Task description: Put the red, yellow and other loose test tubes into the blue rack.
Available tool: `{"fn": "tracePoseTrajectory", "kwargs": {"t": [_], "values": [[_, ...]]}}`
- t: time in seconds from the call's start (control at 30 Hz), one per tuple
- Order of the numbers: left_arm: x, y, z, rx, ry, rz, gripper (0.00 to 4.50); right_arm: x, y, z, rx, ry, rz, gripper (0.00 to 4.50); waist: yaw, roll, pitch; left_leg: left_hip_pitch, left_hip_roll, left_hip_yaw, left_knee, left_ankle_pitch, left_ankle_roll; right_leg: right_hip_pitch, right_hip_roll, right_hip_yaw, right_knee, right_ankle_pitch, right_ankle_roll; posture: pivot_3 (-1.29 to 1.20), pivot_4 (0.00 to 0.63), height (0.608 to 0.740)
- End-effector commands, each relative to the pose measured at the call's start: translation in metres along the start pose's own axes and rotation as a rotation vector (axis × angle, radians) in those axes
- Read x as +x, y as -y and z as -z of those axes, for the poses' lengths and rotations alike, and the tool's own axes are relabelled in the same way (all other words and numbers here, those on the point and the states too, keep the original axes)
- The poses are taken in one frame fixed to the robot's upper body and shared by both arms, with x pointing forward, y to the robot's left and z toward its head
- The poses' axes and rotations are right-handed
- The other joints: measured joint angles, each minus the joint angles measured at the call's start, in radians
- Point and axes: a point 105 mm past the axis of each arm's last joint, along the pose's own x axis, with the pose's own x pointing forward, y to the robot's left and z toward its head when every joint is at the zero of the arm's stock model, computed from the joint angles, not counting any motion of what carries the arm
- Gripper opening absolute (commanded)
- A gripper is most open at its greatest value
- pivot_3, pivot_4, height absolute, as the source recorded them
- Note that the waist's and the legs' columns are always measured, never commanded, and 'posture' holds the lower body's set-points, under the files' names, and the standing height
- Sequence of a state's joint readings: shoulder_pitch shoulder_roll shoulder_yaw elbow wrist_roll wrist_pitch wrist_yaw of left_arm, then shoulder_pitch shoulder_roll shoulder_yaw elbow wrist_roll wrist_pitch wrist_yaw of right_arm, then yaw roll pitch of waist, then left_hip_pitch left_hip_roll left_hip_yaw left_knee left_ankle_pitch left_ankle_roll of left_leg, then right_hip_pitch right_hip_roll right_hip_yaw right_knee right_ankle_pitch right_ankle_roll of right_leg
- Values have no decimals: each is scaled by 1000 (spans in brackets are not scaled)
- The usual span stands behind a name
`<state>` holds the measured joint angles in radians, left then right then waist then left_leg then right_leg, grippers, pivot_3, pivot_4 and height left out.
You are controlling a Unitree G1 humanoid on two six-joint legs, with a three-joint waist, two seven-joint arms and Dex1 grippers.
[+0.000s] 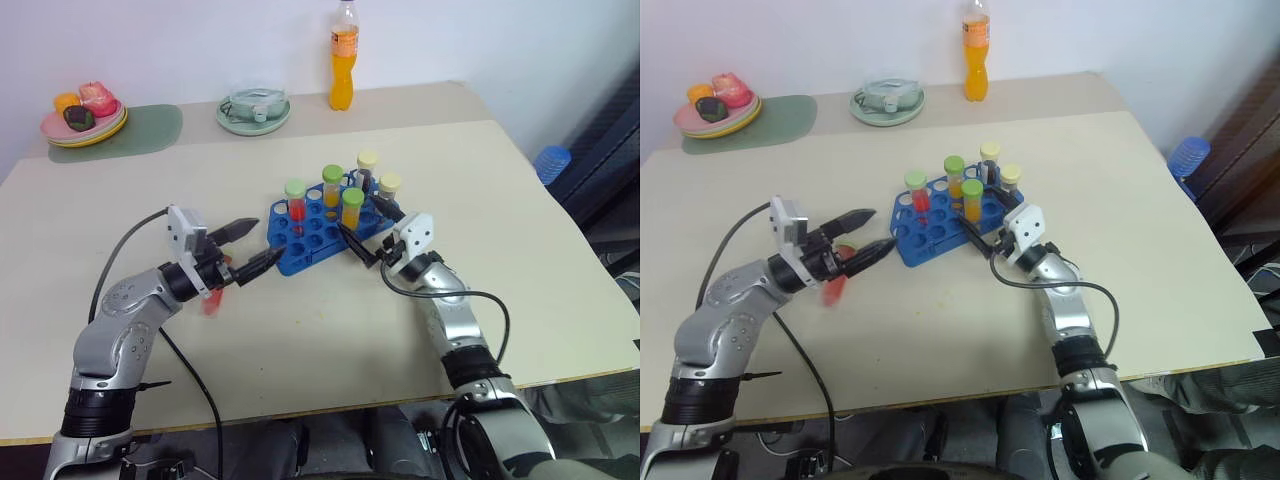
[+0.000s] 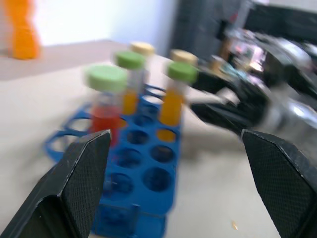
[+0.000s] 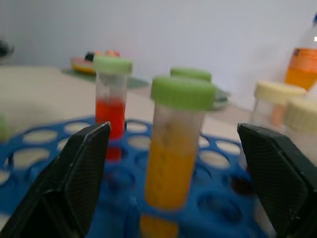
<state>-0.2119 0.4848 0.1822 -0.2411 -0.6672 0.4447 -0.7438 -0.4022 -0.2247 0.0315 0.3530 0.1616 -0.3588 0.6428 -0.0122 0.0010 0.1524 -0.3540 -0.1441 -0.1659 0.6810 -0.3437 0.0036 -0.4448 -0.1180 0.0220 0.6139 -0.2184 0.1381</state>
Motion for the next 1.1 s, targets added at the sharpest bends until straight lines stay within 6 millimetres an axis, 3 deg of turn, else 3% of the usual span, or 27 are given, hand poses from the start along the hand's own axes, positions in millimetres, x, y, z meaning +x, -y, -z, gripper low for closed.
{"fn": "tracePoseTrajectory", "kwargs": {"t": [0.03,0.17,0.3,0.37,0.47,0.83,1.1], "values": [[-5,-12,-19,14,37,-150,4319,-16,-2,-16,-37,-41,-84,4196,3,0,0,0,0,0,0,0,0,0,0,0,0,0,0,0,150,740],[-12,-25,-13,17,-70,-298,4319,-44,-2,-27,-44,-133,-171,4196,5,0,0,0,0,0,0,0,0,0,0,0,0,0,0,0,150,740],[-14,-28,-28,-57,-102,-372,4319,-60,1,-59,-15,-150,-293,4196,7,0,0,-1,0,0,0,0,0,0,0,1,0,0,0,0,150,740],[-26,-42,-4,-175,-383,-530,4319,-63,0,-76,8,-143,-350,4196,13,-1,1,0,0,0,1,0,0,0,0,1,0,0,0,0,150,740],[-22,-48,-12,-250,-469,-595,4319,-64,1,-88,7,-151,-389,4196,25,-1,0,0,0,0,1,0,0,1,0,1,0,0,0,0,150,740],[-19,-70,-19,-294,-733,-627,4319,-55,-3,-100,5,-162,-419,4196,27,-3,1,-1,0,0,1,0,0,-1,0,0,0,0,0,0,150,740],[-21,-71,5,-410,-898,-652,4319,-47,5,-99,-6,-190,-395,4196,26,-3,1,-1,-1,0,2,0,0,-1,-1,0,1,0,0,0,150,740]]}}
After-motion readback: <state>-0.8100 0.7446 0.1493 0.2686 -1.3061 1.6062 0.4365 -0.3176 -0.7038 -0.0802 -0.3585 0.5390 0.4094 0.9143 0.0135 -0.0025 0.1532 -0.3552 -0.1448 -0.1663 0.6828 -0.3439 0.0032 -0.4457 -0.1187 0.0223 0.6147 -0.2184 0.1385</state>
